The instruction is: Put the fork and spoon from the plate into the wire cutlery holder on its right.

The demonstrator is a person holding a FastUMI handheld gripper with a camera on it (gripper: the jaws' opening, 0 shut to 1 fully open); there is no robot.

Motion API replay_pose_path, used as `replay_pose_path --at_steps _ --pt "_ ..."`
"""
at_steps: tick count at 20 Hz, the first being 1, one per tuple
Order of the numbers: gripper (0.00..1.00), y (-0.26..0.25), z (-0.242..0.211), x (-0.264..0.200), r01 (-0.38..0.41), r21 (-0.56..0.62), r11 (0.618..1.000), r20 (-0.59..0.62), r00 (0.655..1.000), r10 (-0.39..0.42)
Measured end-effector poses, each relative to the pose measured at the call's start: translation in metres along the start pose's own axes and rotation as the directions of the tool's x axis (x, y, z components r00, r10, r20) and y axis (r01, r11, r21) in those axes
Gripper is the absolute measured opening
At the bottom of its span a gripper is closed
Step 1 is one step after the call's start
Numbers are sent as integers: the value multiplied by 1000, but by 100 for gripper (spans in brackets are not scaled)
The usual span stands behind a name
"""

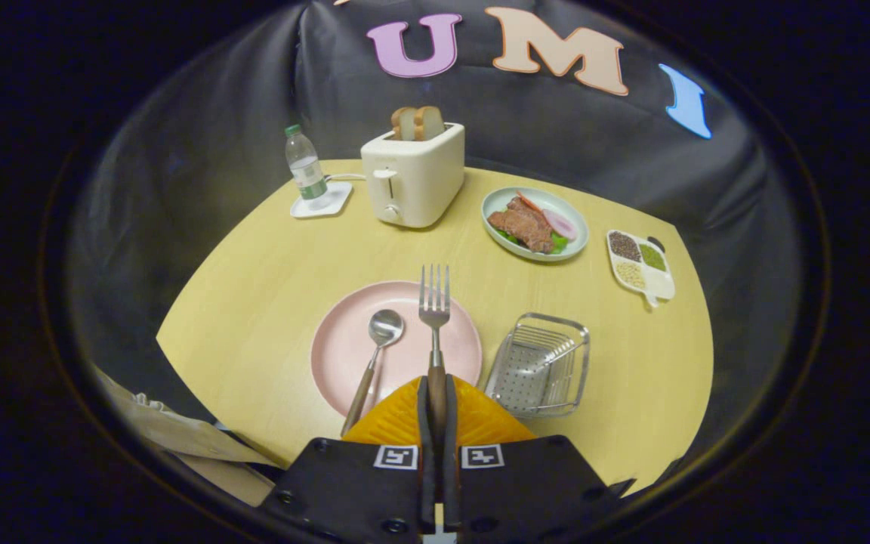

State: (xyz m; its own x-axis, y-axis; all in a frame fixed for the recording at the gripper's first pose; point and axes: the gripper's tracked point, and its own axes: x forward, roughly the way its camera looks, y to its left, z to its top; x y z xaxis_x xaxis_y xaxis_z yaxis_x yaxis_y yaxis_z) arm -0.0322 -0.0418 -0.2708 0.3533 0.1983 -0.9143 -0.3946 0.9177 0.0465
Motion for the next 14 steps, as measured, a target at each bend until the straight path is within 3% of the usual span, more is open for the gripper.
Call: replay_pose_path --at_steps 14 --pt "7 -80 -27 -35 -21 -112 994 -155 988 3"
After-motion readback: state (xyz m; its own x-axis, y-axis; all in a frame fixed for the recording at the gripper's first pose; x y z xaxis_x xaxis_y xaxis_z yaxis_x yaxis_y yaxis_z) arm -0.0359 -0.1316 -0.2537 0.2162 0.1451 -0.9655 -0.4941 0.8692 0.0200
